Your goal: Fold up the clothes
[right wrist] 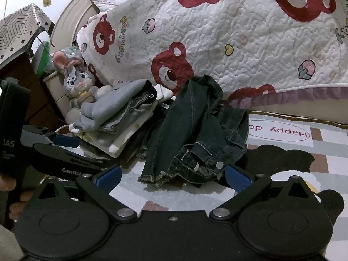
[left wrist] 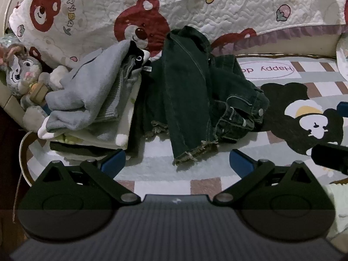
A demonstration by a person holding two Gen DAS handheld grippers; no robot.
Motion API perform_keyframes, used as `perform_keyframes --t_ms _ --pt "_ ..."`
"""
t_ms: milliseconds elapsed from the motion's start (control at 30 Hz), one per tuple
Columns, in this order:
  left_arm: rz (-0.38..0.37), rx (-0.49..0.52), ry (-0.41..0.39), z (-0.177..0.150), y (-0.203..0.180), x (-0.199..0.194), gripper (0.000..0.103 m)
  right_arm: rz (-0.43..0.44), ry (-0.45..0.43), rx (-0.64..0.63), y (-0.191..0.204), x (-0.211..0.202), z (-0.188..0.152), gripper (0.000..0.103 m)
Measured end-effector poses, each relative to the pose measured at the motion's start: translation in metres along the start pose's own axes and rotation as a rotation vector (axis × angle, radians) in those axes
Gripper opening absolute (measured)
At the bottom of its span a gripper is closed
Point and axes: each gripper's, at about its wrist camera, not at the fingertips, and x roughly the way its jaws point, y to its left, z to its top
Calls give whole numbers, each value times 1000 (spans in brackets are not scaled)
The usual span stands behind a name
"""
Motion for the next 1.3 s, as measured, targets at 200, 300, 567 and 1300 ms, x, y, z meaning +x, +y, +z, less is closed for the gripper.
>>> perform_keyframes --t_ms 200,300,567,1300 --pt "-17 3 -24 -4 -20 -13 103 -1 4 4 -3 2 -3 103" --pt "-20 2 -15 1 -20 -15 103 -1 6 5 -4 3 -5 103" --pt "-33 -12 -25 -5 -9 -7 103 -3 10 9 -7 6 -9 103" --pt "-38 -7 -26 -1 -5 -6 103 -8 20 13 -8 7 -6 103"
